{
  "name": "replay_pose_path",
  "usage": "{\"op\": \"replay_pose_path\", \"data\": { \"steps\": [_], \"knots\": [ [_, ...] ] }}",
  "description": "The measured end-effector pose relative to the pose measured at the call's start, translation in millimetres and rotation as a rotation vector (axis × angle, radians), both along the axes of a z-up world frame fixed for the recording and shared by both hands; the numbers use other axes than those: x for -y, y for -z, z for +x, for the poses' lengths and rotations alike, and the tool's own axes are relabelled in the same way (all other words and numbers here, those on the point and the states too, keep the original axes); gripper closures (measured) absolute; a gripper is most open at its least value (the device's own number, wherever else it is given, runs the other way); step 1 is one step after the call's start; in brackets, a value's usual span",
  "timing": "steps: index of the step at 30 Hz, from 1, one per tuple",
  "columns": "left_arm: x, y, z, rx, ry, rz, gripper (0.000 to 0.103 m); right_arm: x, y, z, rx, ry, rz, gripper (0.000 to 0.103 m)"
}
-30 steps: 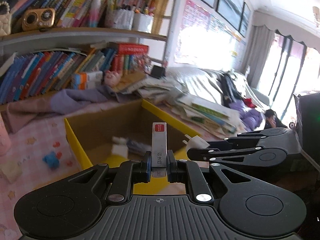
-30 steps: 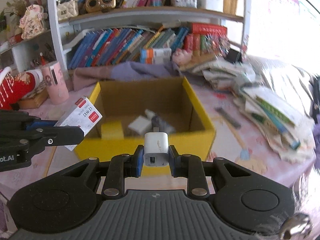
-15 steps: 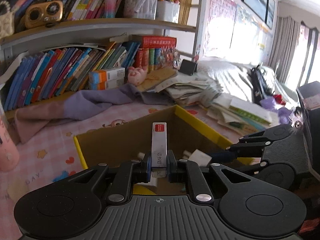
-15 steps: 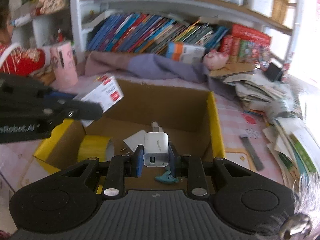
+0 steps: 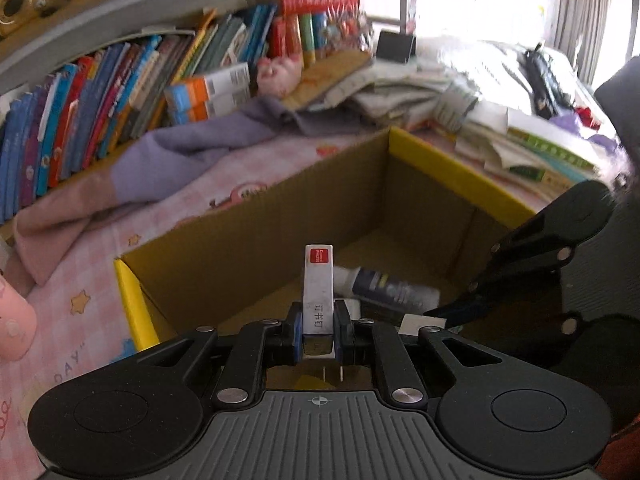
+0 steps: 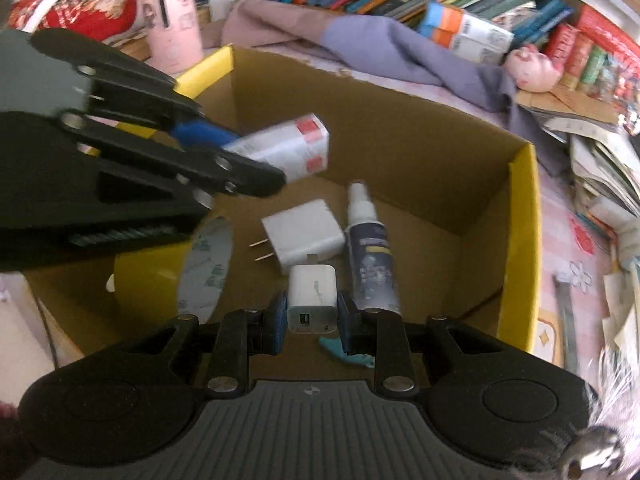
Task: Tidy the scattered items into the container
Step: 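Open both grippers to release the items inside the yellow box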
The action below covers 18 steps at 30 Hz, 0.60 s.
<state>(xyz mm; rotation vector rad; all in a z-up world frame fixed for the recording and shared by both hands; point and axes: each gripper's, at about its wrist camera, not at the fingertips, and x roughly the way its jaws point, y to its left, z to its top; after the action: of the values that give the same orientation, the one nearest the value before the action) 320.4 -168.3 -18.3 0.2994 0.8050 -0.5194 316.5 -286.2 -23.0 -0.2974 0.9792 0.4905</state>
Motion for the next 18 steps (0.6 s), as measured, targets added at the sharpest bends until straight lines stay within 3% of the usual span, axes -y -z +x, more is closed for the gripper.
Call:
{"op": "replay_pose_path", "data": {
  "steps": [11,14,16,18],
  "knots": [
    [0.9,0.7,-1.2,-0.015,-0.018,0.026,0.089,2.1,0.0,1.9,-0.034,-0.024,0.014,0.079],
    [2.2,-1.0,-2.4,-0.013,-0.013,0.025,0.084,2.2,-0.3,1.9,-0.034,-0.027,0.015,0.079],
    [3.4,-2.2,-5.4,0.000,-0.013,0.030,0.072,2.1,-0.4,1.3,-0.030,-0.024,0.016,0.079],
    [4.9,-3.7,-8.4,0.019,-0.012,0.041,0.062,2.0,-1.1,0.2,-0.022,-0.019,0.020,0.071]
  ]
}}
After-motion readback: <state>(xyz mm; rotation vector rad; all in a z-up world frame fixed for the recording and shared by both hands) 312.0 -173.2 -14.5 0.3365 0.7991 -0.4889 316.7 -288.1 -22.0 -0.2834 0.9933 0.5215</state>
